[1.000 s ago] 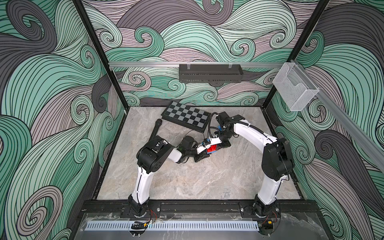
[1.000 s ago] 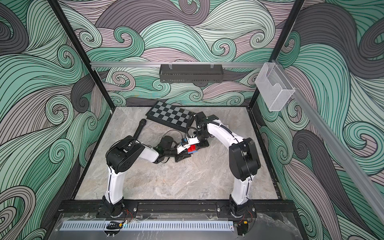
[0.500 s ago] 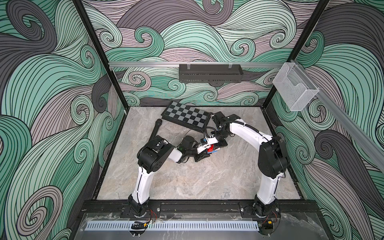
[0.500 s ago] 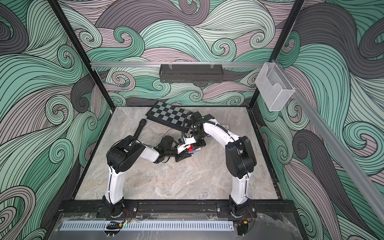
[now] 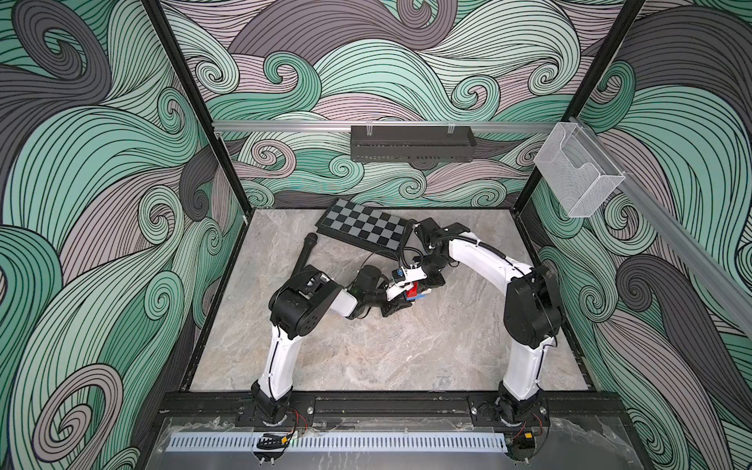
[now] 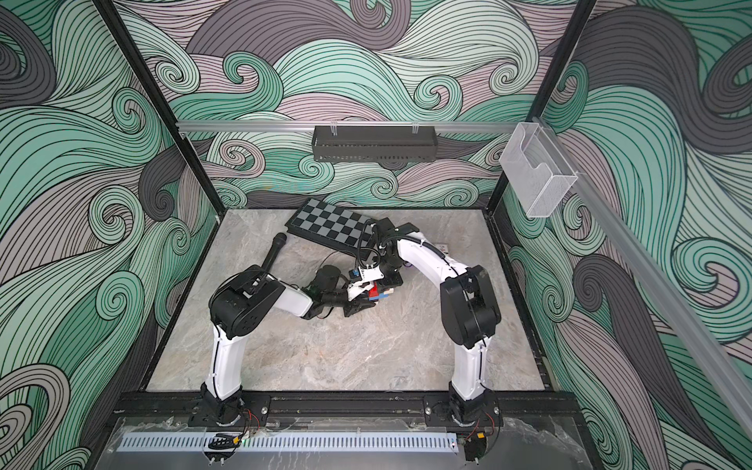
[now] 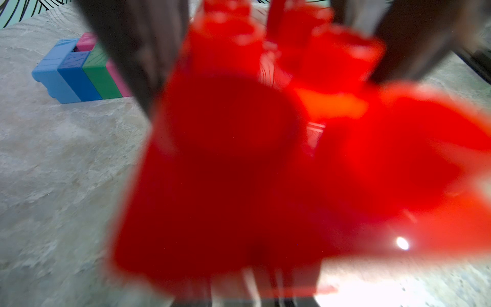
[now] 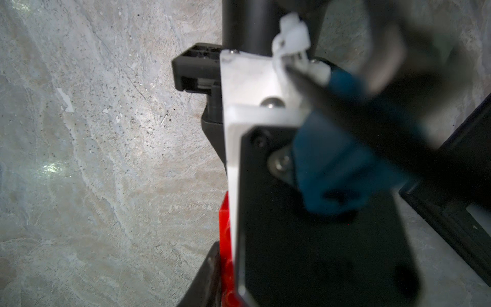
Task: Assemble the letter p with lego
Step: Assemble the lego brick with the lego brick.
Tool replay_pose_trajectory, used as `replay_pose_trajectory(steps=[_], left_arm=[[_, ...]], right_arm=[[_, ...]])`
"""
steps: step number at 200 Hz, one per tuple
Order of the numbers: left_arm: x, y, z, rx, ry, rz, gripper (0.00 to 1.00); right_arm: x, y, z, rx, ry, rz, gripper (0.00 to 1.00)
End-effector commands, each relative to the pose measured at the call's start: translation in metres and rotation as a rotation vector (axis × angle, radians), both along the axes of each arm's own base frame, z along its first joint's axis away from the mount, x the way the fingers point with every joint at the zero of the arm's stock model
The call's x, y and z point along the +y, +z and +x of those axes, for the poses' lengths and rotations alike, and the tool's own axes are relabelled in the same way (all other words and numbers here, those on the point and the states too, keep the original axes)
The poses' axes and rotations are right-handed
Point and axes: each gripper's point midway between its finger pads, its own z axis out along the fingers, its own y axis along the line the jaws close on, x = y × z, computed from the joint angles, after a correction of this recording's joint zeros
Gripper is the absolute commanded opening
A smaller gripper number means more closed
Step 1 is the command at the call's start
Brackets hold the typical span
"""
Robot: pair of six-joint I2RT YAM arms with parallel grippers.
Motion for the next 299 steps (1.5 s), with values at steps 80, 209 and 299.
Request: replay_pose_trajectory(steps=[80,209,299], left_arm=[[0.026,-0.073,-0.028,0.197,0.03,0.195,0.11],[0.028,-0.077,-0.028,0.206,0.033,0.216,0.1],[0.028,-0.081,-0.027,0.213,0.033,0.232,0.1]], right_arm=[[-0.009,-0.025,-0.003,0.061,-0.027,-0.091,0.01],[-0.03,-0.054,-0.015,0.117,0.012,-0.219,0.0],[-0.03,-0.076,-0.021,0.18,0.046,-0.276,0.0]])
